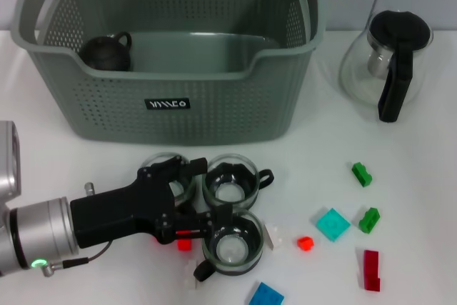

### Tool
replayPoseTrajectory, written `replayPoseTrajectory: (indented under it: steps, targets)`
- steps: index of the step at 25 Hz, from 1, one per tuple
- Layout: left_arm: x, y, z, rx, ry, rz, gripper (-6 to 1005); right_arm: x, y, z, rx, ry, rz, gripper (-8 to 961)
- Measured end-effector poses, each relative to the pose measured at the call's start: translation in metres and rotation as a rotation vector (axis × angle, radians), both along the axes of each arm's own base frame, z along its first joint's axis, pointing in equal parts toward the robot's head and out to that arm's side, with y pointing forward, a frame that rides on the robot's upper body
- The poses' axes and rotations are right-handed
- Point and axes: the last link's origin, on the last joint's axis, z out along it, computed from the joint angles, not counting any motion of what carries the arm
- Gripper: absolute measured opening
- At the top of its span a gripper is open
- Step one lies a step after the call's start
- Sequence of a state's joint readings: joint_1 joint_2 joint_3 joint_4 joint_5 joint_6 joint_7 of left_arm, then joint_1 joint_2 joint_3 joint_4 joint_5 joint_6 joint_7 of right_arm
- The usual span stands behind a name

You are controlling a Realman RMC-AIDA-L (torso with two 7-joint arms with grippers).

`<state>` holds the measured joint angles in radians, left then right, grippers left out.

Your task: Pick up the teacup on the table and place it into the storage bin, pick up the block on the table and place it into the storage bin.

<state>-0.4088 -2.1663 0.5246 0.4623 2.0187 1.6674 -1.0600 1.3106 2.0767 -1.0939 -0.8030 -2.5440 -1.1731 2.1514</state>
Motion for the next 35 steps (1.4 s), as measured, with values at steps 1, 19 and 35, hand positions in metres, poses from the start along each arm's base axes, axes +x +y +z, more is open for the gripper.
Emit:
replayPoseTrajectory:
  steps: [1,19,35]
  targets:
    - [0.000,0.000,0.000,0.000,0.000,0.000,952,0.005,0.003,-0.006,0.004,-0.008,-0.004,56]
    - [-0.002,0.003,0.001,0.017,0.007,0.016,952,0.079,0.014,-0.053,0.084,-0.052,-0.031,56]
    - [-0.003,0.002,0.001,0.015,0.006,0.019,952,0.092,0.007,-0.060,0.054,-0.075,-0.067,89]
